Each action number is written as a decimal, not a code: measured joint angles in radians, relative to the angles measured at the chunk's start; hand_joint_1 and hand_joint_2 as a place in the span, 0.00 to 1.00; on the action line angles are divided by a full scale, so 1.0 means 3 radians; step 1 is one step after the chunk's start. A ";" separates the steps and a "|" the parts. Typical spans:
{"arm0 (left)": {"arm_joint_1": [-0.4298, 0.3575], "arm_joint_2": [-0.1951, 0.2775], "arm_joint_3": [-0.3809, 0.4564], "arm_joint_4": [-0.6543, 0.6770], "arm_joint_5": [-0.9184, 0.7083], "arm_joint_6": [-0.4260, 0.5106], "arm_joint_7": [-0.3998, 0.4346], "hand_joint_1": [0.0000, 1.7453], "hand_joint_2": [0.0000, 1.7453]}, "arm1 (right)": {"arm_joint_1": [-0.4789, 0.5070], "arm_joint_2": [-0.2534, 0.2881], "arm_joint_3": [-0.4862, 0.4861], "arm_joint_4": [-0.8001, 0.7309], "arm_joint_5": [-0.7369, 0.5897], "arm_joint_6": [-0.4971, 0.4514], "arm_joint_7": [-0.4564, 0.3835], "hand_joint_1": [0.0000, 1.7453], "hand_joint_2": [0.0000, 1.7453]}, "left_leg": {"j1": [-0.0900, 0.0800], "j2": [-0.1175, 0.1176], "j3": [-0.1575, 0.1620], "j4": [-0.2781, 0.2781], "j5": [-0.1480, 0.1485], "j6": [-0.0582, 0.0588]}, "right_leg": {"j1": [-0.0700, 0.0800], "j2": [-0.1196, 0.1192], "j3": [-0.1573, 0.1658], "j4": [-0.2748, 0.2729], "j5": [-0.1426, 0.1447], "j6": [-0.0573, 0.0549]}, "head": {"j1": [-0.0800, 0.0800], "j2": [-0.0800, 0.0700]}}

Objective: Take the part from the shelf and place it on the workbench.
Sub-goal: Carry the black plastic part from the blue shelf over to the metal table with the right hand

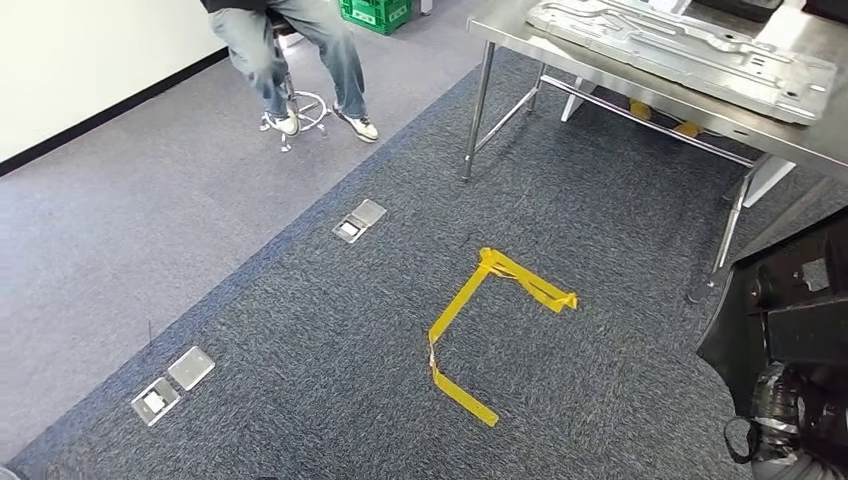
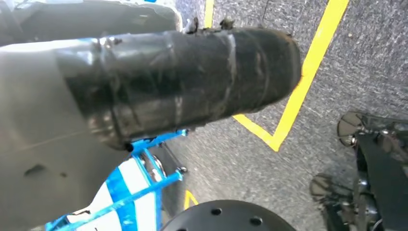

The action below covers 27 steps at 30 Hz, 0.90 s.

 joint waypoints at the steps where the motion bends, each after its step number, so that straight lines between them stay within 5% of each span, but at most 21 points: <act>1: 0.0000 -0.0003 0.0000 0.0000 0.0000 0.0000 0.0002 0.00 0.00 | 0.0002 0.0000 0.0000 0.0000 0.0000 0.0000 0.0001 1.00 1.00 | -0.0002 -0.0045 -0.0005 0.0000 0.0008 -0.0003 | 0.0000 0.0008 0.0002 -0.0006 0.0045 -0.0009 | 0.0000 0.0000; 4: 0.0005 -0.0003 -0.0001 0.0000 0.0000 -0.0003 0.0004 0.00 0.00 | -0.0001 0.0000 -0.0002 0.0000 -0.0036 0.0000 -0.0002 1.00 1.00 | -0.0006 -0.0146 -0.0007 0.0003 0.0025 -0.0021 | 0.0006 0.0061 0.0293 -0.0642 0.0401 -0.0067 | 0.0002 0.0000; 6: 0.0011 -0.0004 -0.0002 0.0000 0.0000 -0.0013 0.0004 0.00 0.00 | -0.0003 0.0000 -0.0004 -0.0001 -0.0115 0.0000 -0.0023 1.00 1.00 | -0.0006 -0.0194 -0.0028 0.0008 0.0040 -0.0054 | 0.0014 0.0099 0.0420 -0.0964 0.0510 -0.0096 | 0.0000 0.0000; 8: 0.0018 -0.0004 -0.0002 0.0000 0.0001 -0.0033 0.0002 0.00 0.00 | 0.0001 0.0000 -0.0006 -0.0001 -0.0172 -0.0001 -0.0049 1.00 1.00 | 0.0001 -0.0214 -0.0051 0.0002 0.0042 -0.0102 | 0.0020 0.0103 0.0422 -0.1021 0.0509 -0.0109 | -0.0002 0.0000; 10: 0.0027 -0.0002 -0.0002 0.0000 0.0002 -0.0050 -0.0002 0.00 0.00 | 0.0004 0.0000 -0.0006 -0.0001 -0.0191 -0.0001 -0.0064 1.00 1.00 | 0.0000 -0.0141 -0.0065 0.0048 -0.0001 -0.0142 | 0.0010 0.0086 0.0435 -0.1053 0.0523 -0.0137 | -0.0005 0.0000; 13: 0.0022 0.0033 -0.0002 0.0000 0.0003 -0.0061 -0.0003 0.00 0.00 | 0.0013 0.0000 -0.0007 -0.0001 -0.0210 -0.0001 -0.0072 1.00 1.00 | -0.0010 0.0073 -0.0289 0.0564 -0.0285 -0.0171 | 0.0000 0.0043 0.0469 -0.1087 0.0535 -0.0170 | -0.0015 0.0000; 15: 0.0017 0.0069 -0.0003 0.0000 0.0003 -0.0066 -0.0003 0.00 0.00 | 0.0022 0.0001 -0.0007 0.0000 -0.0214 0.0000 -0.0073 1.00 1.00 | -0.0008 0.0104 -0.0475 0.0953 -0.0432 -0.0181 | 0.0002 0.0010 0.0477 -0.1085 0.0525 -0.0173 | -0.0016 0.0000; 16: 0.0018 0.0083 -0.0004 0.0000 0.0003 -0.0067 -0.0003 0.00 0.00 | 0.0026 0.0001 -0.0006 0.0000 -0.0215 0.0002 -0.0073 1.00 1.00 | -0.0008 0.0106 -0.0494 0.0997 -0.0417 -0.0182 | 0.0003 -0.0004 0.0485 -0.1083 0.0517 -0.0170 | -0.0016 0.0000; 19: 0.0021 0.0102 -0.0005 0.0000 0.0003 -0.0069 -0.0005 0.00 0.00 | 0.0031 0.0001 -0.0006 0.0000 -0.0217 0.0008 -0.0073 1.00 1.00 | -0.0011 0.0130 -0.0182 0.0435 -0.0127 -0.0161 | 0.0007 -0.0033 0.0536 -0.1078 0.0472 -0.0141 | -0.0015 0.0000; 21: 0.0015 0.0105 -0.0004 0.0000 0.0003 -0.0069 -0.0005 0.00 0.00 | 0.0031 0.0001 -0.0007 0.0000 -0.0217 0.0009 -0.0073 1.00 1.00 | -0.0021 0.0151 0.0015 0.0077 -0.0043 -0.0124 | 0.0019 -0.0046 0.0562 -0.1075 0.0438 -0.0105 | -0.0012 0.0000; 25: 0.0014 0.0104 -0.0005 -0.0001 0.0003 -0.0069 -0.0004 0.00 0.00 | 0.0035 0.0000 -0.0009 -0.0001 -0.0217 0.0009 -0.0073 1.00 1.00 | -0.0018 0.0132 0.0074 -0.0010 -0.0080 -0.0042 | 0.0023 -0.0051 0.0566 -0.1010 0.0415 -0.0036 | -0.0011 0.0000; 27: 0.0015 0.0086 -0.0004 -0.0001 0.0003 -0.0069 -0.0006 0.00 0.00 | 0.0034 -0.0001 -0.0011 -0.0002 -0.0217 0.0009 -0.0073 1.00 1.00 | -0.0008 0.0121 0.0119 -0.0026 -0.0094 -0.0009 | 0.0017 -0.0029 0.0414 -0.0729 0.0296 -0.0010 | -0.0002 0.0000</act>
